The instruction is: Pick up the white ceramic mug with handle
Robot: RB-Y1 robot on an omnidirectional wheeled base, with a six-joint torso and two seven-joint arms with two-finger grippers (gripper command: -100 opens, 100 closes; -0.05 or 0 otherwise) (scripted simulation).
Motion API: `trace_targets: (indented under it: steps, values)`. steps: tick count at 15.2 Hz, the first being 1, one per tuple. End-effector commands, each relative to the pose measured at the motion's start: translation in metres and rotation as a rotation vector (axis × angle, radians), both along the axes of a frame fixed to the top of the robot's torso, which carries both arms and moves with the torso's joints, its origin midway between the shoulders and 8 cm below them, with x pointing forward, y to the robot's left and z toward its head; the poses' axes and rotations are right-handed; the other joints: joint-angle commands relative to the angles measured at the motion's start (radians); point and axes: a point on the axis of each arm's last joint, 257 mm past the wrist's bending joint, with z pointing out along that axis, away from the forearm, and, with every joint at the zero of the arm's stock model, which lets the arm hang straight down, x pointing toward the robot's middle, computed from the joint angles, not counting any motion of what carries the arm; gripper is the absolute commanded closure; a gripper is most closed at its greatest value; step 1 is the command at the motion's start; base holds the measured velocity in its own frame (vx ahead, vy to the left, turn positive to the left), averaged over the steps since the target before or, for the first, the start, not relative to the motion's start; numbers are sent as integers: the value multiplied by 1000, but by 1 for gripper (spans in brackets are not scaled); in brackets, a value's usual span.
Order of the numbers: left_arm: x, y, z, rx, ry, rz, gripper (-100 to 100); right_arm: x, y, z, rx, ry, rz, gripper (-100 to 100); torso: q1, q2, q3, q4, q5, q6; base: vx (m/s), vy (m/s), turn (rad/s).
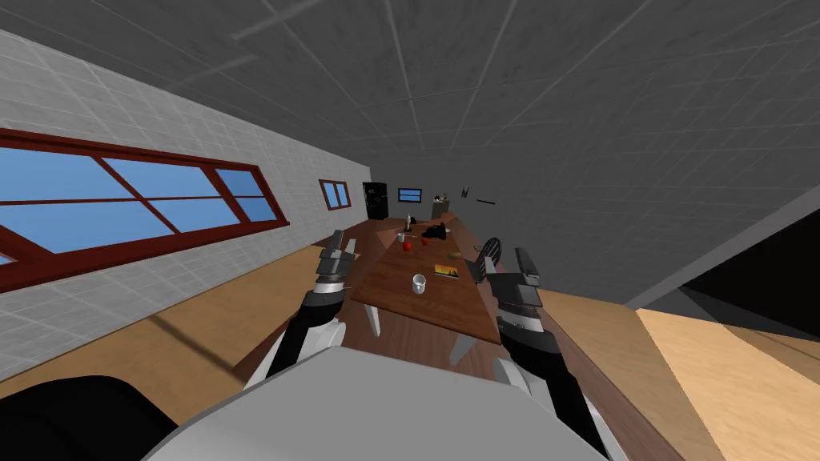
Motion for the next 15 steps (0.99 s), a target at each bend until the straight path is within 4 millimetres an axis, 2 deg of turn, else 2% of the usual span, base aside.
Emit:
trace_targets:
  steps: [1,2,4,7,8,9,10,11,12,14,15]
  values:
    - [0,0,0,0,0,0,0,4,6,-11,-54,27,15,-100,0,0,0,0,0,0,-18,22,203]
    - [0,0,0,0,0,0,0,4,6,-12,-56,27,16,-100,1,1,0,0,0,-1,-29,28,205]
    - [0,0,0,0,0,0,0,8,13,-28,-119,62,30,-100,2,2,1,0,0,0,-38,45,183]
    - [0,0,0,0,0,0,0,10,18,-40,-175,87,48,-100,4,2,1,1,1,-1,-28,50,180]
    - [0,0,0,0,0,0,0,13,21,-52,-215,110,55,-100,3,2,1,0,1,-1,-20,49,231]
    - [0,0,0,0,0,0,0,13,23,-53,-227,112,62,-100,3,2,1,0,1,-1,-19,48,182]
    - [0,0,0,0,0,0,0,15,25,-66,-266,136,67,-100,3,2,1,0,1,0,-21,49,278]
    - [0,0,0,0,0,0,0,15,27,-67,-284,139,77,-100,3,2,1,0,1,-1,-17,39,213]
    - [0,0,0,0,0,0,0,17,29,-82,-322,165,81,-100,3,1,1,0,1,-1,-17,50,263]
    - [0,0,0,0,0,0,0,16,31,-84,-347,169,93,-100,3,2,1,0,1,-1,-14,38,135]
    - [0,0,0,0,0,0,0,18,33,-101,-398,197,103,-100,2,1,1,0,1,0,-3,44,208]
